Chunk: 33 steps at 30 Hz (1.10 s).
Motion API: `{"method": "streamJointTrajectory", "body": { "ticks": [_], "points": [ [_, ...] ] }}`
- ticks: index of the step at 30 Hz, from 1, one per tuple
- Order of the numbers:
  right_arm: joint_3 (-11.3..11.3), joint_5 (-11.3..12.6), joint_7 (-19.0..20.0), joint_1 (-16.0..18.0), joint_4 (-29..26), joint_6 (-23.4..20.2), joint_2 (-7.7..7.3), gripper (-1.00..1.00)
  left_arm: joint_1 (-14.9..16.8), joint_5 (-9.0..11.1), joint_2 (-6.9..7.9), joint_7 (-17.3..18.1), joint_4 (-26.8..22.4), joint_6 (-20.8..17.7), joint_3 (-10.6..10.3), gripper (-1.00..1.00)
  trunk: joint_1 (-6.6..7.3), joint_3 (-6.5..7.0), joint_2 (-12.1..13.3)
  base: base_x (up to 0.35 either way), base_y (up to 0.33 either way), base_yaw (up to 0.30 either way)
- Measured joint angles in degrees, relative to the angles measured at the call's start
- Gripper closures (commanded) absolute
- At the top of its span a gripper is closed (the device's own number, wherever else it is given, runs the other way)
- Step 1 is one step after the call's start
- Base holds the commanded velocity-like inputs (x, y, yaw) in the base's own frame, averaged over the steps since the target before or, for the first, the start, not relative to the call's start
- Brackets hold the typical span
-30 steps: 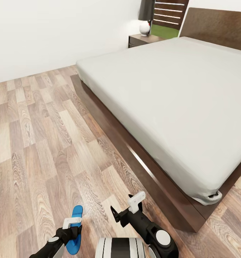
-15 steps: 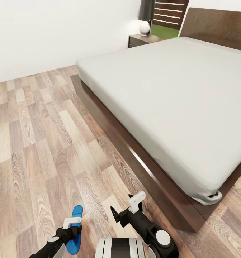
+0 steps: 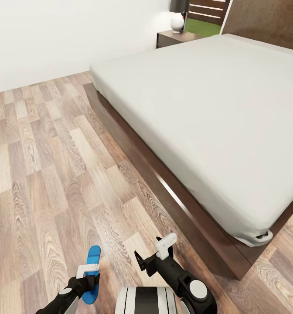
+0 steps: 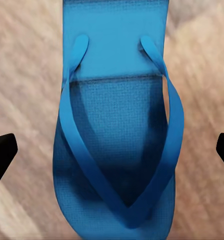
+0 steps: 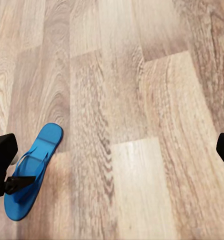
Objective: In the bedroom, move the book from the bed onto either nightstand, and place the two sandals side by side next to the bed.
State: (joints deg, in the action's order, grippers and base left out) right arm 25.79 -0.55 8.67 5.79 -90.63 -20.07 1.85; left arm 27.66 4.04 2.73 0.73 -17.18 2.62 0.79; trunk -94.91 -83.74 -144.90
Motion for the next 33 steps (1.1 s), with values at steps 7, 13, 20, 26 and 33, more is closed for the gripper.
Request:
{"method": "streamJointTrajectory", "body": {
  "ticks": [7,13,20,26,33],
  "points": [
    [0.0,0.0,0.0,0.0,0.0,0.0,0.0,-1.0,0.0,0.0,0.0,0.0,0.0,0.0,0.0,-1.0,0.0,0.0,0.0,0.0,0.0,0.0],
    [0.0,0.0,0.0,0.0,0.0,0.0,0.0,-1.0,0.0,0.0,0.0,0.0,-0.1,-0.1,0.0,-1.0,0.0,0.0,0.0,0.0,0.0,0.0],
    [0.0,0.0,0.0,0.0,0.0,0.0,0.01,-1.0,0.0,0.0,0.0,-0.2,-0.2,-0.1,0.0,-1.0,0.0,0.0,0.0,0.0,0.0,0.0],
    [0.0,0.0,0.0,0.0,0.0,0.0,-0.01,-1.0,0.0,0.1,-0.02,-0.6,-0.3,-0.1,0.1,-1.0,0.0,0.0,0.0,0.0,0.0,0.0],
    [0.1,0.0,0.1,0.0,0.0,0.0,-0.01,-1.0,0.0,0.1,-0.05,-1.1,-0.9,-0.1,0.1,-1.0,0.0,0.0,0.0,0.0,0.0,0.0]
  ]
}}
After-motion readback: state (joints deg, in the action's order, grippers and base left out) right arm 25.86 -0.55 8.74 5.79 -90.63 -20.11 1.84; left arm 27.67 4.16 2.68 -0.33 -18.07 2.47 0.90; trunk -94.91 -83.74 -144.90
